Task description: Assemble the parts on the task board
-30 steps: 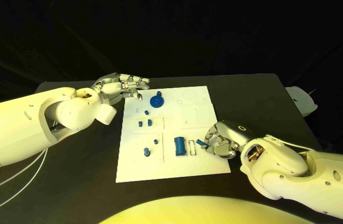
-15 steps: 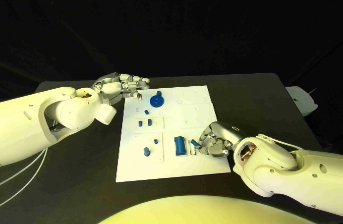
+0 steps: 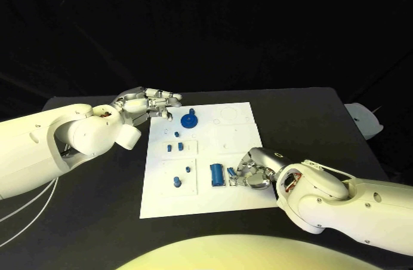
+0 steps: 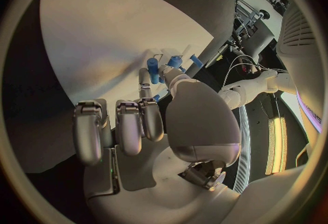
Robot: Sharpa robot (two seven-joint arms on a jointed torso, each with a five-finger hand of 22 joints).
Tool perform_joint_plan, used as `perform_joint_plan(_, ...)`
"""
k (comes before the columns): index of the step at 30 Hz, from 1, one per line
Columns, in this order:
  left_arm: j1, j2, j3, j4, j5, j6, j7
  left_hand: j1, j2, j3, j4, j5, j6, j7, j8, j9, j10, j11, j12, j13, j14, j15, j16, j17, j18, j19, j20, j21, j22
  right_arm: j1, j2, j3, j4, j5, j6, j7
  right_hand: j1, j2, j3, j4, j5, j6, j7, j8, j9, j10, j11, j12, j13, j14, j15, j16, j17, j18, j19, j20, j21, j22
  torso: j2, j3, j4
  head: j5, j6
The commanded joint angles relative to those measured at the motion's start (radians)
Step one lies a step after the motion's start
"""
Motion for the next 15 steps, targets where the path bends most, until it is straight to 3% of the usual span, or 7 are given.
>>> perform_joint_plan(1, 0.0, 0.001, 0.0, 0.003, 0.003, 0.026, 0.0, 0.002, 0.005, 0.007, 0.0, -0.003, -0.009, -0.001, 0.001, 0.001, -0.005, 0.0, 0.003, -0.001, -0.004, 0.005, 0.001, 0.0, 0.005, 0.006, -0.002, -0.007, -0.001, -0.001, 0.003, 0.0, -0.003, 0.011, 0.03, -0.009, -0.015, -0.001, -0.002, 0.011, 0.004, 0.007, 0.001, -0.003, 0.0, 0.054, -0.004, 0.003, 0.186, 0.09, -0.003, 0.006, 0.193, -0.011, 0.087, -0.007, -0.005, 0.248, 0.0, 0.0, 0.0001, -0.001, -0.002)
perform_joint_plan(15, 0.0, 0.001, 0.0, 0.002, 0.003, 0.028, -0.005, 0.002, 0.005, 0.007, 0.0, -0.003, -0.009, -0.001, 0.001, 0.001, -0.005, 0.0, 0.003, -0.001, -0.004, 0.005, 0.001, 0.0, 0.005, 0.006, -0.002, -0.007, -0.001, -0.001, 0.011, 0.0, -0.016, 0.012, 0.081, -0.013, -0.036, -0.001, -0.011, 0.028, -0.001, 0.01, 0.0, -0.002, 0.001, 0.054, -0.004, 0.004, 0.187, 0.089, -0.004, 0.005, 0.191, -0.009, 0.085, -0.007, -0.012, 0.246, -0.001, 0.0004, -0.0005, 0.0, -0.004)
